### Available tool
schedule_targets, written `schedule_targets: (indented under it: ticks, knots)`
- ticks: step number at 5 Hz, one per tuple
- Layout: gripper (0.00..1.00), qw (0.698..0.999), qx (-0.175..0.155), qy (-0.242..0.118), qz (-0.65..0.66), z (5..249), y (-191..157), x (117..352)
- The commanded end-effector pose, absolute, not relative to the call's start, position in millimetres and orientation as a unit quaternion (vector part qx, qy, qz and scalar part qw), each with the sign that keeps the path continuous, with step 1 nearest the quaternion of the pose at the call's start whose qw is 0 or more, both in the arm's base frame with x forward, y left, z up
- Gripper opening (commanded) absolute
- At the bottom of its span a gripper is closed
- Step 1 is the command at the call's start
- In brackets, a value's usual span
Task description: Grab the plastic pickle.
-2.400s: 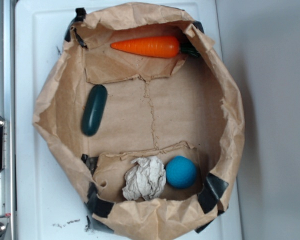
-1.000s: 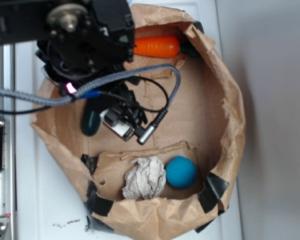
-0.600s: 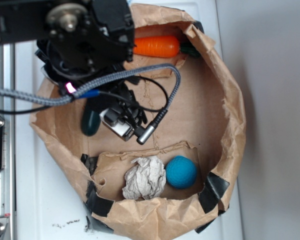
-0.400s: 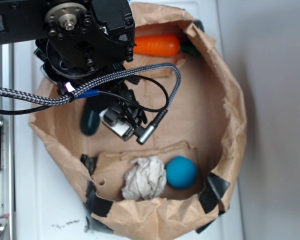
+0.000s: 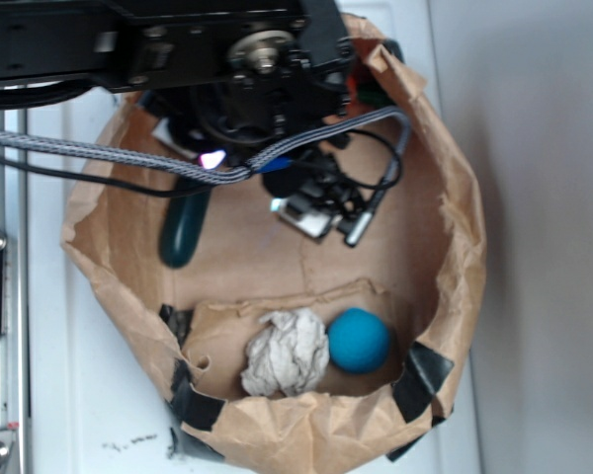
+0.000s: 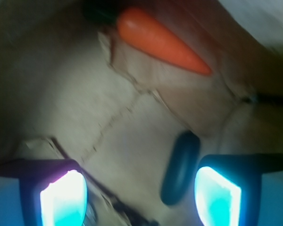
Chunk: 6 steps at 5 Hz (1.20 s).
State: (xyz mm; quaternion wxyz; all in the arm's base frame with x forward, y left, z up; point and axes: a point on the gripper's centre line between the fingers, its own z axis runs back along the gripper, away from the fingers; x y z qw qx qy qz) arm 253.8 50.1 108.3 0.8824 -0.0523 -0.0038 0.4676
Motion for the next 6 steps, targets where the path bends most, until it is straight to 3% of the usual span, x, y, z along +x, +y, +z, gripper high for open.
schedule_targets:
  ticks: [1,4,6]
  knots:
    - [1.00,0.858,-0.062,-0.052,0.506,93,47,252]
    - [1.00,0.869,-0.040,-0.052,0.491,61,37,234]
    - [1.00,0.875,0.003,-0.034,0.482,52,46,221]
